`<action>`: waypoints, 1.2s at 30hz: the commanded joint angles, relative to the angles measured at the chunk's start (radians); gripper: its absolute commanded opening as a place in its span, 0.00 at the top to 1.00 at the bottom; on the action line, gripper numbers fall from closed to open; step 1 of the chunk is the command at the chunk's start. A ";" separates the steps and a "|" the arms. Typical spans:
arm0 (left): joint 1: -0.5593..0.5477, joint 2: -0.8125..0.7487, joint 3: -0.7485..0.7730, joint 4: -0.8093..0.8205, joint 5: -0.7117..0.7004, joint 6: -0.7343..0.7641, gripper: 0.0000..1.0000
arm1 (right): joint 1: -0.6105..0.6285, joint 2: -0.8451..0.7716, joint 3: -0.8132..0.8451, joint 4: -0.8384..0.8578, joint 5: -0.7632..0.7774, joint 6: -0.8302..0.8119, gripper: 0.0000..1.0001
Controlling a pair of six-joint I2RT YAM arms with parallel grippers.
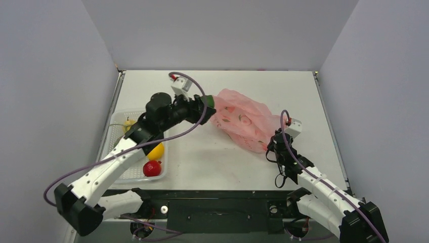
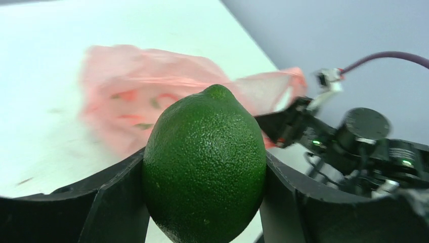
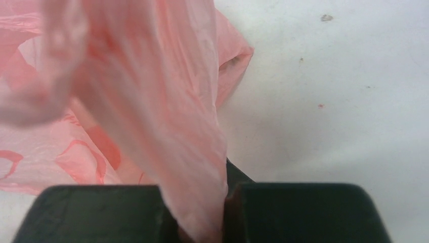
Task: Take the fake fruits out of the plastic bag
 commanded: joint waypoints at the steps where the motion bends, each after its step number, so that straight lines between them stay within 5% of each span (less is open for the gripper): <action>1: 0.019 -0.194 -0.052 -0.323 -0.488 0.168 0.74 | -0.020 -0.035 0.040 -0.025 0.113 0.045 1.00; 5: 0.080 -0.322 -0.141 -0.495 -0.783 0.135 0.75 | -0.057 -0.041 0.095 -0.119 0.192 0.095 1.00; 9: 0.174 -0.415 -0.275 -0.557 -0.893 0.076 0.74 | -0.096 -0.050 0.149 -0.203 0.256 0.105 1.00; 20: 0.376 -0.305 -0.413 -0.369 -0.736 0.042 0.49 | -0.100 -0.113 0.202 -0.271 0.222 0.022 0.95; 22: 0.387 -0.283 -0.412 -0.363 -0.732 0.030 0.44 | -0.101 -0.133 0.209 -0.276 0.200 -0.003 0.87; 28: 0.407 -0.296 -0.437 -0.324 -0.705 0.007 0.05 | -0.101 -0.200 0.227 -0.322 0.197 -0.043 0.60; 36: 0.411 -0.390 -0.334 -0.381 -0.613 0.028 0.03 | -0.101 -0.285 0.297 -0.426 0.177 -0.064 0.40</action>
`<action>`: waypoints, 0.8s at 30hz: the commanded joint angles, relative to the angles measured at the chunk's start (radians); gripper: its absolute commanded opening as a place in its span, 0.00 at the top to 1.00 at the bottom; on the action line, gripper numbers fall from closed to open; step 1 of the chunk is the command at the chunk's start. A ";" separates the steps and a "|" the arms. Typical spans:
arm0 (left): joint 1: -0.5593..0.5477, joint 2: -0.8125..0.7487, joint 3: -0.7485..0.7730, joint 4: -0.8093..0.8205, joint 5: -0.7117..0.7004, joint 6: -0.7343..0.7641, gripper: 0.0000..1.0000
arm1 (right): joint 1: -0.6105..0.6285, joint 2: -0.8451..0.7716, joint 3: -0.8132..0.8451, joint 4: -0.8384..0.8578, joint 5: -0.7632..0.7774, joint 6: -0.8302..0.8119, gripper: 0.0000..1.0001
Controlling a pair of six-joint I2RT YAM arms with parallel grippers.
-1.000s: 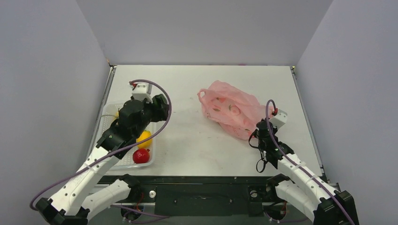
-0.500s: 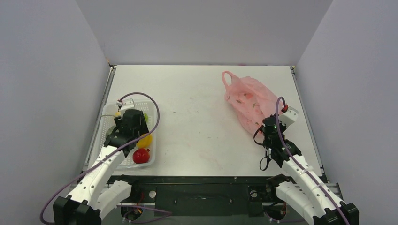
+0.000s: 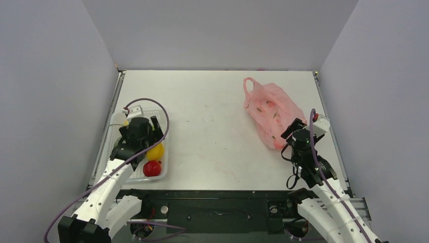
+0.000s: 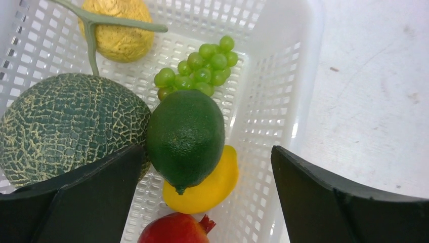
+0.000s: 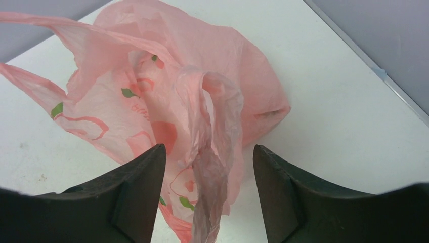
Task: Take the fake fruits out of the plastic bag
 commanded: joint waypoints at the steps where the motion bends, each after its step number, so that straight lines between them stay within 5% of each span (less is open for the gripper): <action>1: 0.008 -0.091 0.116 -0.001 0.087 0.008 0.03 | -0.004 -0.056 0.091 -0.073 -0.011 -0.024 0.38; 19: 0.007 -0.414 0.467 0.011 0.336 -0.036 0.03 | -0.004 -0.273 0.482 -0.338 -0.212 -0.146 0.31; 24: 0.008 -0.481 0.527 0.017 0.319 -0.033 0.03 | -0.004 -0.374 0.544 -0.351 -0.164 -0.161 0.19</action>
